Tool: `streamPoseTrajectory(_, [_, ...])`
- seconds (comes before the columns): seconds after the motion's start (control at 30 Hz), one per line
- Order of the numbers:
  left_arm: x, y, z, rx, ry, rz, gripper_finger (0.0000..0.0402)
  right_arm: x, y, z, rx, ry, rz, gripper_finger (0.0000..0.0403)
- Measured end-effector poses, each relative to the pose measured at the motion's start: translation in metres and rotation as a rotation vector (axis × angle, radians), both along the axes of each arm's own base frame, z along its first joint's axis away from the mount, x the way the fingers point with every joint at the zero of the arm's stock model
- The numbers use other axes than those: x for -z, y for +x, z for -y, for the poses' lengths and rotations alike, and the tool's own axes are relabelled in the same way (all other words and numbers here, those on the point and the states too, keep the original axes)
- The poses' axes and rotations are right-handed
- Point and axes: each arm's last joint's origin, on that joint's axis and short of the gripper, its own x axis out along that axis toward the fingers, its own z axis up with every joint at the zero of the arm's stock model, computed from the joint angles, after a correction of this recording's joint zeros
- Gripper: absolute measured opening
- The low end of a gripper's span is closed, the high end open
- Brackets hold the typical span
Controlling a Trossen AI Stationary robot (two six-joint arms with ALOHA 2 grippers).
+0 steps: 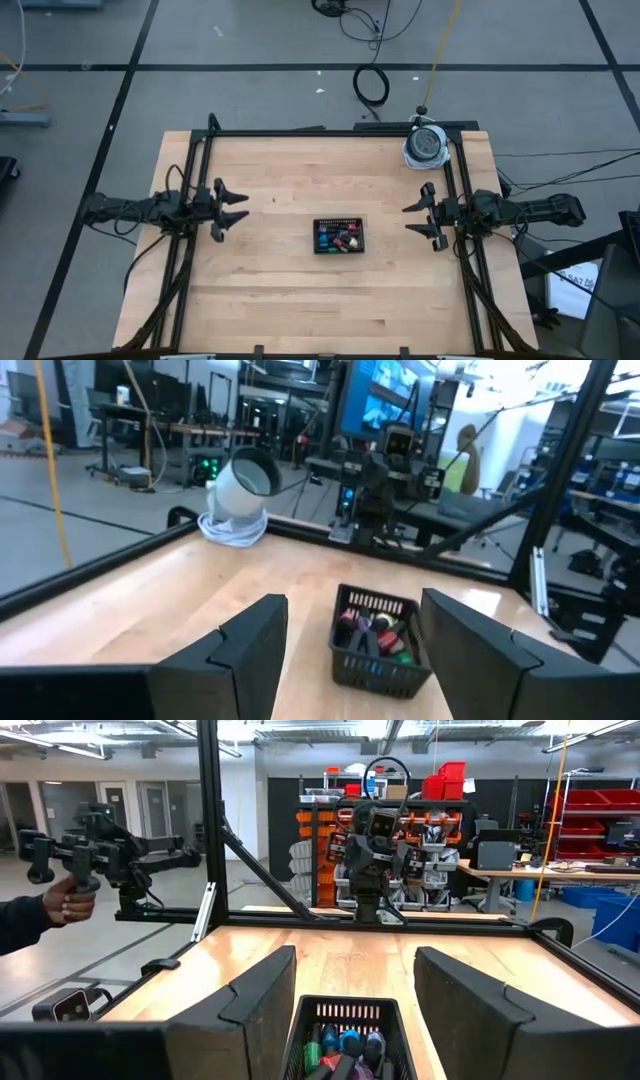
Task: Pick & Place Nail Polish
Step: Return to Home Position
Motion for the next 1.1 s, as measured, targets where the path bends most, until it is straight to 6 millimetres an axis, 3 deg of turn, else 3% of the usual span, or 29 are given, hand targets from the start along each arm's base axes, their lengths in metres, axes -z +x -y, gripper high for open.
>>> streamPoseTrajectory(0.43, [0.0001,0.0001,-0.0029,-0.042,0.153,-0.019,0.0225,0.0,0.0,0.0,0.0,0.0,0.0,0.0192])
streamPoseTrajectory(1.1, [-0.0014,0.0,-0.0029,-0.043,0.154,-0.003,0.0225,0.0,0.0,0.0,0.0,0.0,0.0,0.0192])
